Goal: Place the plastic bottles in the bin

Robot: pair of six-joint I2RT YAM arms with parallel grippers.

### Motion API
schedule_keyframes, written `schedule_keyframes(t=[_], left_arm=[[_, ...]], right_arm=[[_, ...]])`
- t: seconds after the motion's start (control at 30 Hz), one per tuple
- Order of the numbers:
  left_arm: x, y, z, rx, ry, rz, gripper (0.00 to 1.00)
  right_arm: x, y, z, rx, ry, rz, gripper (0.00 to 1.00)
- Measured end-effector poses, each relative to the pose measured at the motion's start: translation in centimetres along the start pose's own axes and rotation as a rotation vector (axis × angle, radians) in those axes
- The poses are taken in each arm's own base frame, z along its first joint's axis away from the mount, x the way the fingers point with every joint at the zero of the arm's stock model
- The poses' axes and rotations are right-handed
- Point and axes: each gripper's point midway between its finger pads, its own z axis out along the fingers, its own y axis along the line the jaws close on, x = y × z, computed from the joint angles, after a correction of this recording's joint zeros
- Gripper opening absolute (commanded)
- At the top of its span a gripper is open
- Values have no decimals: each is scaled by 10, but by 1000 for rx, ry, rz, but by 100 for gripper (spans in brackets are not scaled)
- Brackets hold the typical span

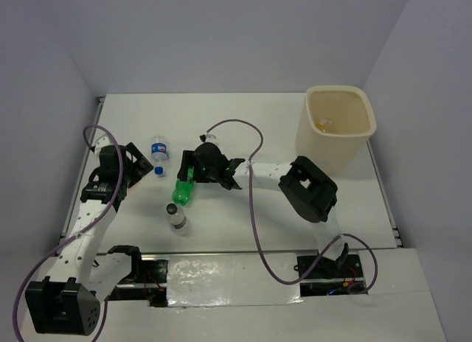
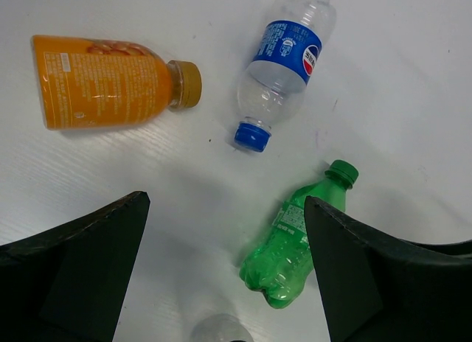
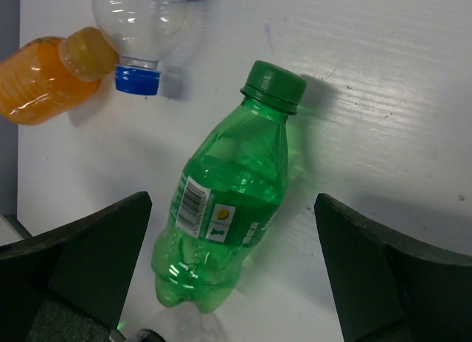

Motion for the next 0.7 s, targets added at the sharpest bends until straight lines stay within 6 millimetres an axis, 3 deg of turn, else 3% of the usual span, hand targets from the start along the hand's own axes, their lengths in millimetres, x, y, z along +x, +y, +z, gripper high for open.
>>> schedule_keyframes(t=[0.13, 0.23, 0.33, 0.37, 0.43, 0.53, 0.7], left_arm=[[-1, -1, -1, 6, -3, -2, 99], [-3, -2, -4, 14, -13, -6, 99], [-5, -3, -7, 22, -22, -9, 99], [-5, -3, -7, 25, -22, -9, 99], [-4, -5, -7, 33, -17, -9, 99], [-2, -7, -8, 49, -7, -9, 99], [-1, -8, -10, 55, -3, -9, 99]], right_arm=[[14, -6, 18, 11, 32, 57, 96], [17, -1, 28, -17, 33, 90, 86], [18, 2, 32, -37, 32, 106, 73], [18, 2, 33, -38, 32, 113, 62], [16, 0, 34, -43, 25, 135, 52], [16, -8, 32, -82, 8, 186, 30], [-4, -36, 17, -71, -29, 196, 13]])
